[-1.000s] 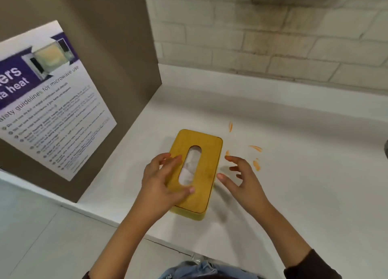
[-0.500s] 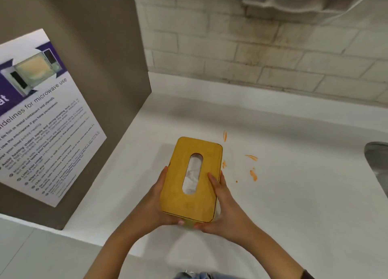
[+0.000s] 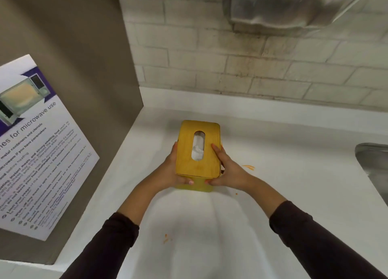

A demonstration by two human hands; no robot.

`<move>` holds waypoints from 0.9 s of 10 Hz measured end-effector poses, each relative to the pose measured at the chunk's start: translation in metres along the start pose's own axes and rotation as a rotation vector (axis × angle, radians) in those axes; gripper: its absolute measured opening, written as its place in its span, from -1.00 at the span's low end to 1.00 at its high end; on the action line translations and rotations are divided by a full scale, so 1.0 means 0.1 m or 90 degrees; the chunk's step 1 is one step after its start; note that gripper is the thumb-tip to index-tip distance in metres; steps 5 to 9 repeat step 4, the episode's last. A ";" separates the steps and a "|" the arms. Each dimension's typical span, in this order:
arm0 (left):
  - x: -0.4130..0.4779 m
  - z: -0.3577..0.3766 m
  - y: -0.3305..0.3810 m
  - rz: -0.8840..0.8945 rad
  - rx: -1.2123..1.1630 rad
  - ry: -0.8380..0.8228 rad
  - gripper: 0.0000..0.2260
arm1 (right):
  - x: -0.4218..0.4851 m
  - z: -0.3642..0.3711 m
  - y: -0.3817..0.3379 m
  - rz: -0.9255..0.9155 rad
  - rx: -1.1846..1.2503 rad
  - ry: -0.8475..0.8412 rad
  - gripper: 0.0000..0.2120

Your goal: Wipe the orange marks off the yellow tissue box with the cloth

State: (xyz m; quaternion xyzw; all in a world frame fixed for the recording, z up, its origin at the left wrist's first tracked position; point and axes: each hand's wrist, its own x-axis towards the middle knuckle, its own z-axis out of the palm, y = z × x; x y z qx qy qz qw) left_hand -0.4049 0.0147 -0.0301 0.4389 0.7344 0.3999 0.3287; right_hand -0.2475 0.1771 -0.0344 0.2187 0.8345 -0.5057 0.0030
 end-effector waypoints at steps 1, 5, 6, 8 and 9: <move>0.09 -0.04 -0.02 0.019 -0.009 -0.018 0.07 | 0.07 -0.01 0.03 -0.008 0.011 0.010 0.15; 0.20 -0.29 0.06 -0.095 0.047 -0.010 -0.07 | 0.10 -0.21 -0.11 0.059 0.022 0.009 0.05; 0.20 -0.29 0.06 -0.095 0.047 -0.010 -0.07 | 0.10 -0.21 -0.11 0.059 0.022 0.009 0.05; 0.20 -0.29 0.06 -0.095 0.047 -0.010 -0.07 | 0.10 -0.21 -0.11 0.059 0.022 0.009 0.05; 0.20 -0.29 0.06 -0.095 0.047 -0.010 -0.07 | 0.10 -0.21 -0.11 0.059 0.022 0.009 0.05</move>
